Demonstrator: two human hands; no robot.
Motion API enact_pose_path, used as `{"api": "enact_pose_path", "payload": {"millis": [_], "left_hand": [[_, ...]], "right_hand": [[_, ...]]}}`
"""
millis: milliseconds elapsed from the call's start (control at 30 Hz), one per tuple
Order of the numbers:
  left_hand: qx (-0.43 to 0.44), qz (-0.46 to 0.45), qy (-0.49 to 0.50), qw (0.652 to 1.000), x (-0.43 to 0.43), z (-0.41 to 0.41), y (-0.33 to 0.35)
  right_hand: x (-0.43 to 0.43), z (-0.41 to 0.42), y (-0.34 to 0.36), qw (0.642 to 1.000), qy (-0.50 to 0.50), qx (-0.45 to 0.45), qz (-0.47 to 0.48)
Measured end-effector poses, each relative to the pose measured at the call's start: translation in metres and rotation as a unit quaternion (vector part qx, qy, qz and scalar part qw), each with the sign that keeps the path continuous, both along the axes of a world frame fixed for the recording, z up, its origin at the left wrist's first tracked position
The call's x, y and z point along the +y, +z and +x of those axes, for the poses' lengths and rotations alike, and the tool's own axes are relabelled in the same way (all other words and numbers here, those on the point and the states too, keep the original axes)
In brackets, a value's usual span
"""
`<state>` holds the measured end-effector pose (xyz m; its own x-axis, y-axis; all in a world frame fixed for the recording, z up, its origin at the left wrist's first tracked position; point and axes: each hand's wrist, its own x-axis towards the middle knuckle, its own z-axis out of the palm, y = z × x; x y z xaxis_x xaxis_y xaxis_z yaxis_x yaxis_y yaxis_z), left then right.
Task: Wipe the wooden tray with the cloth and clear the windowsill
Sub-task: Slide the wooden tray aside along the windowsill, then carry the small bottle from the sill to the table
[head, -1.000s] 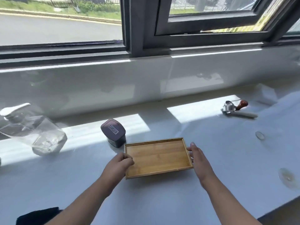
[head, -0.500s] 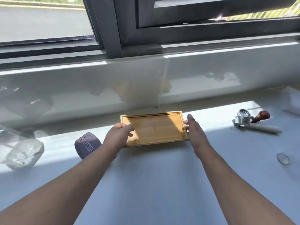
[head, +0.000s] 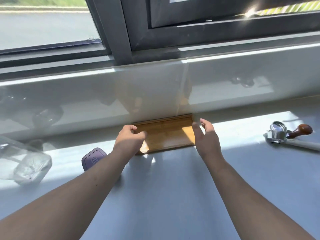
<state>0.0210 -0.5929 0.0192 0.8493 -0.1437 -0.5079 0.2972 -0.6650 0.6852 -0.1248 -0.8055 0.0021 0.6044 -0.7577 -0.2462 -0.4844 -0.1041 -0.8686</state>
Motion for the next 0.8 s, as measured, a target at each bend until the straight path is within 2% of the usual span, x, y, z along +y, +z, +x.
{"api": "enact_pose_path", "payload": {"millis": [100,167,233,367,600,800], "left_hand": [[-0.092,0.045,-0.102,0.990,0.030,-0.008,0.031],[-0.192,0.079,-0.167,0.964,0.060,-0.012,0.054],[-0.249,0.097,-0.177,0.947,0.098,-0.016,0.082],[-0.275,0.104,-0.132,0.947,0.198,-0.037,0.128],[-0.293,0.117,-0.009,0.949,0.419,-0.096,0.175],[-0.332,0.132,0.055,0.932,0.583,-0.125,0.223]], "right_hand": [[0.030,-0.013,0.013,0.996,0.053,0.032,-0.071],[0.057,-0.017,0.028,0.990,0.099,0.049,-0.085],[0.088,-0.015,0.050,0.982,0.148,0.050,-0.108],[0.168,-0.007,0.103,0.948,0.232,0.049,-0.212],[0.340,-0.007,0.185,0.913,0.328,-0.004,-0.244],[0.495,-0.008,0.240,0.878,0.362,-0.087,-0.300]]}}
